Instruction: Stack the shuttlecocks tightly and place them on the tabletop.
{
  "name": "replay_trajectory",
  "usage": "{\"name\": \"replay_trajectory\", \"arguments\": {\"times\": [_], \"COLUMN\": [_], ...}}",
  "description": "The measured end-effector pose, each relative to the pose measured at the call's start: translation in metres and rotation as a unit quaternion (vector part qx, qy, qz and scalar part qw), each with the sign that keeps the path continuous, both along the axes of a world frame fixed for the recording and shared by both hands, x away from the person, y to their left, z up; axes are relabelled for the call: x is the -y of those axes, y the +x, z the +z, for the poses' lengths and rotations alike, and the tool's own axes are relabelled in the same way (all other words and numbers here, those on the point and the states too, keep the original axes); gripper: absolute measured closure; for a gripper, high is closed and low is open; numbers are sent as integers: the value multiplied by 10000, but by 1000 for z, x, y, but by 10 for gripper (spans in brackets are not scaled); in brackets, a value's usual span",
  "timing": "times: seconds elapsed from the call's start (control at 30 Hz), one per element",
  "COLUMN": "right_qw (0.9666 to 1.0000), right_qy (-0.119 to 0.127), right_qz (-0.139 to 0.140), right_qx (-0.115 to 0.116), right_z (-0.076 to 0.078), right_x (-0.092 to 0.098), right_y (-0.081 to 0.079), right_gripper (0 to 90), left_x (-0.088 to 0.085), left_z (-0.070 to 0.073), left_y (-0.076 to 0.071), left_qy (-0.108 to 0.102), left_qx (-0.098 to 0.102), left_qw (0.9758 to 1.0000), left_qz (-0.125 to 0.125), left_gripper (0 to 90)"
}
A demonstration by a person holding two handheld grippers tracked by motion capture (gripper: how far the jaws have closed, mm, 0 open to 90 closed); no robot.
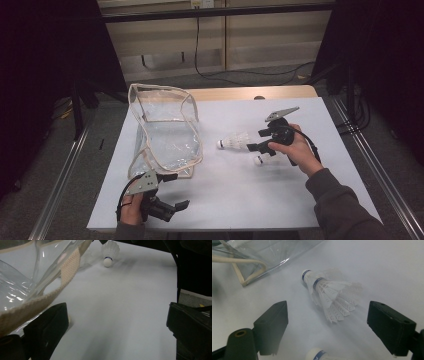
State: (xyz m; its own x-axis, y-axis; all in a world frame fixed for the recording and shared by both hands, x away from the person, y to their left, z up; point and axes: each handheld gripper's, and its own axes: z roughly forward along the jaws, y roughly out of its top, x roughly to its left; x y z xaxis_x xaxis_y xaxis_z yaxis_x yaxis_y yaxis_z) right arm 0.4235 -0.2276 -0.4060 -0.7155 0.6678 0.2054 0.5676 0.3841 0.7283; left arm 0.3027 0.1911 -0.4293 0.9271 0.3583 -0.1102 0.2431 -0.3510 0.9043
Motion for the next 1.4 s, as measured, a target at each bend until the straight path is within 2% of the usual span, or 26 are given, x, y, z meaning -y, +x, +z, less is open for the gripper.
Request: {"name": "replay_trajectory", "arguments": {"times": [0.3,0.77,0.9,1.2,1.4], "right_qw": [10000,9998,9998,9995,9994], "right_qy": [-6,-78,4,-129,-116], "right_qz": [-82,-43,-73,-86,-123], "right_qx": [56,188,182,263,302], "right_z": [3,6,7,9,9], "right_x": [8,11,14,19,22], "right_y": [-2,-8,-9,-15,-17], "right_gripper": [126,95,92,84,85], "left_x": [0,0,-1,0,0], "left_z": [0,0,0,-1,0], "left_y": [0,0,0,0,0], "left_qy": [-4,-2,17,9,19], "left_qx": [-5,-7,2,-13,-8], "left_qw": [10000,10000,10000,10000,10000], "left_qz": [7,-2,2,19,8], "left_gripper": [41,41,41,41,41]}}
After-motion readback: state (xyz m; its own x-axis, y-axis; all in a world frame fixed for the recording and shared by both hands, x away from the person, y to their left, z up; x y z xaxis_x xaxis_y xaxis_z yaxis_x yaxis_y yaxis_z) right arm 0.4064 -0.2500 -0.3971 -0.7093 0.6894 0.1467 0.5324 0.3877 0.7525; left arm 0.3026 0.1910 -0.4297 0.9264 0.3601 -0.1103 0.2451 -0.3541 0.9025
